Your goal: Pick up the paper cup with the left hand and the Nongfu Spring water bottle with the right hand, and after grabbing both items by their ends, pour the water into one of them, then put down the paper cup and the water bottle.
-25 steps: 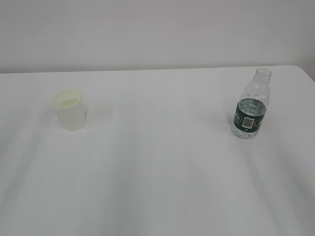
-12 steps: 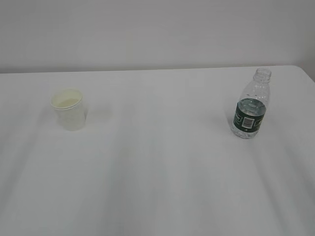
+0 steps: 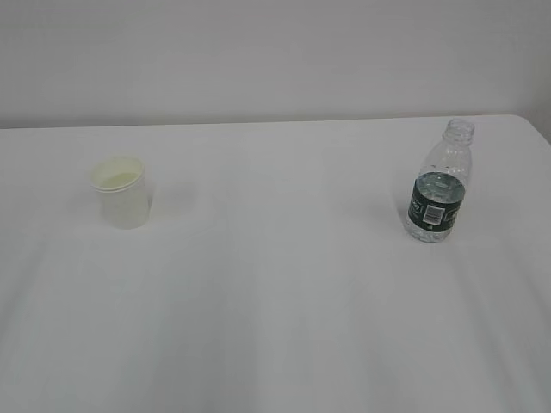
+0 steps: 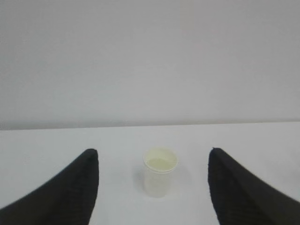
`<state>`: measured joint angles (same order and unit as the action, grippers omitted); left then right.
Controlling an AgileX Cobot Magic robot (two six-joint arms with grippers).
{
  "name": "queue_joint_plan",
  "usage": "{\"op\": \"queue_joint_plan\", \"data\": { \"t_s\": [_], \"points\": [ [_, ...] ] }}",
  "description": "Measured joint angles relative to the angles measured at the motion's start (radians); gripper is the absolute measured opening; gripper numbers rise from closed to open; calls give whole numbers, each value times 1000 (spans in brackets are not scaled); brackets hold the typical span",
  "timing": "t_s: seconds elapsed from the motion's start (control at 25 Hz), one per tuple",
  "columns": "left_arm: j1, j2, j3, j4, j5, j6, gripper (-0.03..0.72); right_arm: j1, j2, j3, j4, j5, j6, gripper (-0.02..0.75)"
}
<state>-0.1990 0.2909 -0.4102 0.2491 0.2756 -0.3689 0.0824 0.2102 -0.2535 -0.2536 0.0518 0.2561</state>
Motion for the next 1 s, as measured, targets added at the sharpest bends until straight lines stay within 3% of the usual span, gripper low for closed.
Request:
{"op": "queue_joint_plan", "data": {
  "t_s": [0.36, 0.6, 1.0],
  "points": [
    [0, -114, -20, 0, 265, 0, 518, 0, -50, -144, 8, 385, 2, 588],
    [0, -123, -97, 0, 447, 72, 473, 0, -84, -226, 12, 683, -25, 531],
    [0, -124, -111, -38, 641, 90, 462, 0, -90, -242, 75, 921, -36, 519]
  ]
}}
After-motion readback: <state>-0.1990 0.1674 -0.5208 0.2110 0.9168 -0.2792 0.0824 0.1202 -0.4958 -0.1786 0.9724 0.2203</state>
